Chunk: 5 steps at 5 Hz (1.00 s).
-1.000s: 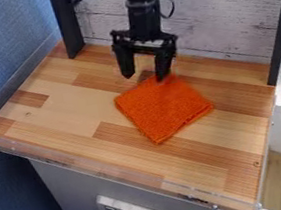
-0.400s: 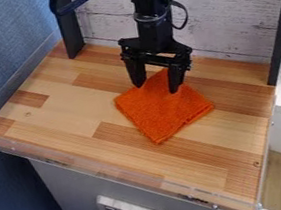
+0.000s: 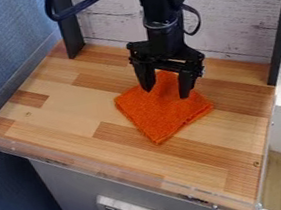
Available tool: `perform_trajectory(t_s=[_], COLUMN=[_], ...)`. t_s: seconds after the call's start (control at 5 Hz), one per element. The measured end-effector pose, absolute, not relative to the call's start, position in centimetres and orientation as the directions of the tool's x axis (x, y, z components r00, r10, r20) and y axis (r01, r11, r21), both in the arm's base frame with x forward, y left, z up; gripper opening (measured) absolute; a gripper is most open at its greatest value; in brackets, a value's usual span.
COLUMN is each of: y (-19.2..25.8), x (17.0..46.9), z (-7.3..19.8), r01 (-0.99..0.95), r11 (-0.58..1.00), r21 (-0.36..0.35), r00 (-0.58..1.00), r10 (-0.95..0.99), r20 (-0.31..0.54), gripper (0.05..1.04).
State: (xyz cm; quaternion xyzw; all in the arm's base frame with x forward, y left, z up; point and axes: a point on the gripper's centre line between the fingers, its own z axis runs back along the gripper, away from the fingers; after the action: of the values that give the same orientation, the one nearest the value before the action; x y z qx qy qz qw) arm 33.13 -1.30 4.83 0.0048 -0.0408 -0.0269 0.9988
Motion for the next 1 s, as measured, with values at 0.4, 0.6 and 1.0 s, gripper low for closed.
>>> perform_trajectory(t_s=[0.4,0.6,1.0], y=[-1.5,-1.6,-1.3], x=[33.1,33.5,33.9], z=[5.3,4.4,2.4], r01=[0.073,0.085,0.085], r11=[0.997,0.996,0.996], r21=[0.006,-0.005,-0.013], r00=[0.995,0.996,0.996], r10=[-0.073,-0.084,-0.085], r20=[0.066,0.042,-0.013], gripper=[0.374,0.163,0.059])
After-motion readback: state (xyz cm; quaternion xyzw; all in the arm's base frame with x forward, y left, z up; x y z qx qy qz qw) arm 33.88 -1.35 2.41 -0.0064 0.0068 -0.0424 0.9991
